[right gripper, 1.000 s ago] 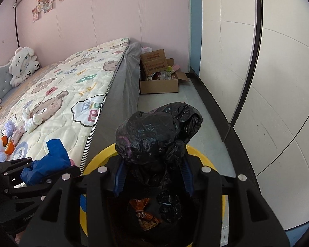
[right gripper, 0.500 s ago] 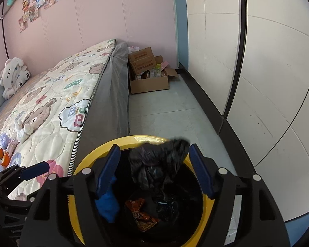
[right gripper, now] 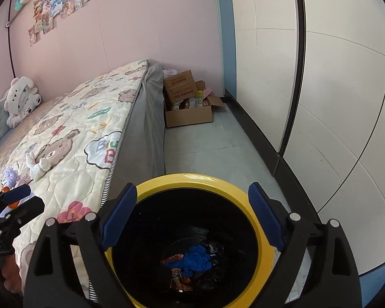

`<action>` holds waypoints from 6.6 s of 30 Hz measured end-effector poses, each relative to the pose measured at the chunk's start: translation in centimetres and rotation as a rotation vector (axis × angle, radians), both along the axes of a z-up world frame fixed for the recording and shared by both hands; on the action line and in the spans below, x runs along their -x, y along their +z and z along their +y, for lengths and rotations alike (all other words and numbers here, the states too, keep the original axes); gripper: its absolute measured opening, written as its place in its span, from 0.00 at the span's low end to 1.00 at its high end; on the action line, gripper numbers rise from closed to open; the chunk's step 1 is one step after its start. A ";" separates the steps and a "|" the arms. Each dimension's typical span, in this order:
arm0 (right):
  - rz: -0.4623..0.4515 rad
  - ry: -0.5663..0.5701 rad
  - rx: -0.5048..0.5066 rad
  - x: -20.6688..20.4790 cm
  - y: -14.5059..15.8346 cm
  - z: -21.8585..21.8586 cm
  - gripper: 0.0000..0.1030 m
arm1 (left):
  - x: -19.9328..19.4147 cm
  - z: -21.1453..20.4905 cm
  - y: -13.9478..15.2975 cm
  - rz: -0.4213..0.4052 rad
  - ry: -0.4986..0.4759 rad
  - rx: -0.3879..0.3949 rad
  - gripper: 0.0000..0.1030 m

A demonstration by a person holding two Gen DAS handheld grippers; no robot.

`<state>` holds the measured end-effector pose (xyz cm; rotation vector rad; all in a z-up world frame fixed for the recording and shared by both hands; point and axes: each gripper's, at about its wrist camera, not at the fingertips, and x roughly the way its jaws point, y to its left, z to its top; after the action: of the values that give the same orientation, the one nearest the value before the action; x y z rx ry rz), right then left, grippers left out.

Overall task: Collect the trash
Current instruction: 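Move both tools back over the bed toward the green packet and mesh net, then grasp the green snack packet with the left tool while the right tool grasps the lavender mesh net, then carry green packet and mesh net to the yellow bin and open both tools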

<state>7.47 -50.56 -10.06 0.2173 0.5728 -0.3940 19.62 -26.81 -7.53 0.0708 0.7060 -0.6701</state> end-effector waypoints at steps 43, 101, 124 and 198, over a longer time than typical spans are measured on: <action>-0.015 0.557 0.081 -11.4 2.8 29.7 0.90 | -5.7 32.7 -0.6 -0.010 0.543 -0.105 0.92; 0.234 0.901 0.055 -21.4 -7.0 45.9 0.69 | -9.3 40.6 -8.9 0.268 0.524 0.304 0.15; 0.239 0.891 -0.063 -20.3 -6.4 43.8 0.43 | -8.5 38.8 -7.3 0.212 0.481 0.264 0.07; 0.008 0.110 -0.004 1.7 1.3 1.9 0.46 | 0.4 -5.5 1.1 0.002 -0.236 -0.009 0.02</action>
<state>5.77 -48.62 -8.77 0.1869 0.5911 -0.2873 19.18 -32.33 -6.44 0.1633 0.7091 -0.8934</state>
